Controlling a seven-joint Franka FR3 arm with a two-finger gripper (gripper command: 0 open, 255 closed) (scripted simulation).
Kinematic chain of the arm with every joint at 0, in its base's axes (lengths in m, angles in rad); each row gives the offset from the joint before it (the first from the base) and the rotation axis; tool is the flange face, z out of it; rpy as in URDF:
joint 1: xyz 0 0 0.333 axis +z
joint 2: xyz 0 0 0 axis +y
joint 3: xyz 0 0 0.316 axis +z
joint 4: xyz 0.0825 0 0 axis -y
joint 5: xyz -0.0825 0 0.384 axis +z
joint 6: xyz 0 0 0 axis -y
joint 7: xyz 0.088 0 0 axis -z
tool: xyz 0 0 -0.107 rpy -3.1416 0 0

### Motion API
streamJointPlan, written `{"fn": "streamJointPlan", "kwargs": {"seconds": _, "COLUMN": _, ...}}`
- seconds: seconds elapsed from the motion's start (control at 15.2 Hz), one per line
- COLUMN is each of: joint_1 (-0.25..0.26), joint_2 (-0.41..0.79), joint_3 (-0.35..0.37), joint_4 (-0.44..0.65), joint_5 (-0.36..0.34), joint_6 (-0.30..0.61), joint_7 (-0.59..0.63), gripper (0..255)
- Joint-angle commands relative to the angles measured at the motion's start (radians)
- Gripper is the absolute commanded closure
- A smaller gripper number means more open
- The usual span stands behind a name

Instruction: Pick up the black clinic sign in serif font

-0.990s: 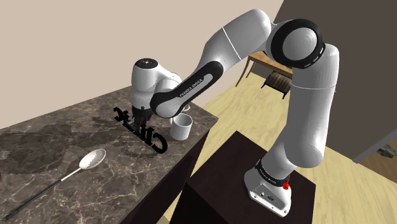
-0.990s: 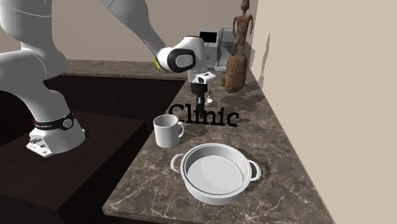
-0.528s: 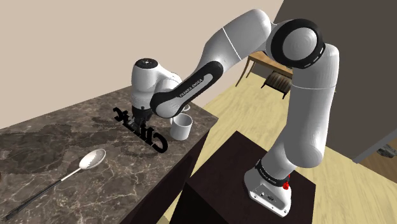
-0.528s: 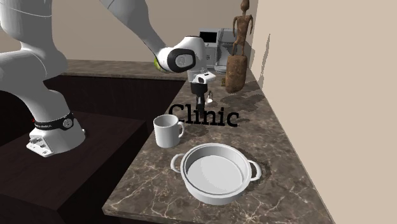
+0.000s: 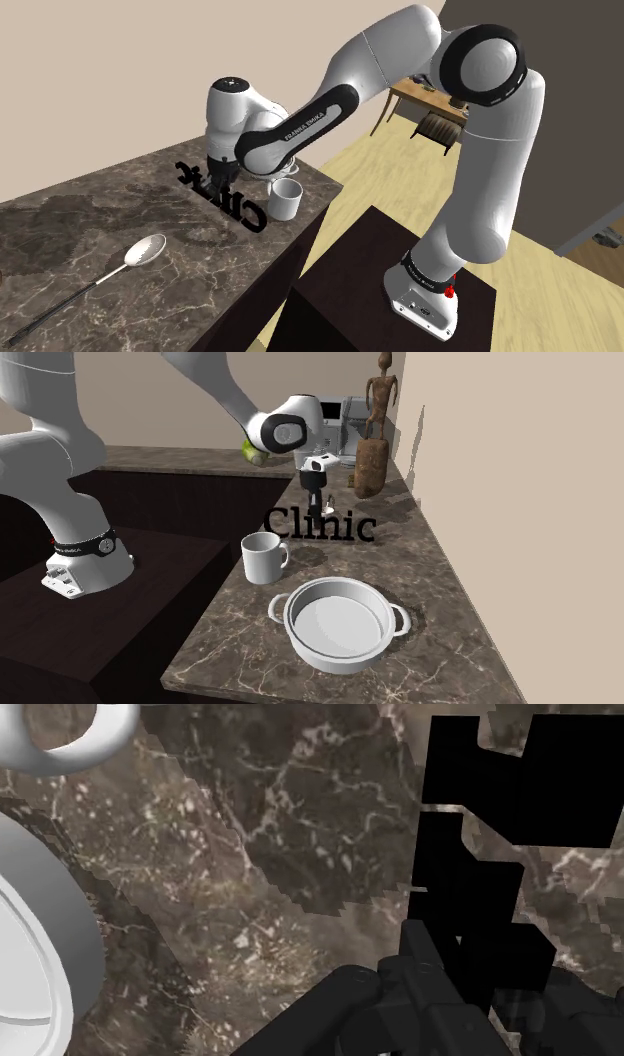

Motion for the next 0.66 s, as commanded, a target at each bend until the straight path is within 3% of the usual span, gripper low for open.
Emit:
{"fn": "streamJointPlan", "kwargs": {"seconds": 0.0, "joint_1": -0.006, "joint_2": -0.02, "joint_3": 0.008, "joint_4": 0.001, "joint_5": 0.014, "joint_6": -0.019, "joint_7": -0.012, "gripper": 255}}
{"fn": "streamJointPlan", "kwargs": {"seconds": 0.59, "joint_1": -0.022, "joint_2": -0.085, "joint_3": 0.031, "joint_4": 0.017, "joint_5": 0.063, "joint_6": -0.093, "joint_7": -0.05, "gripper": 255}}
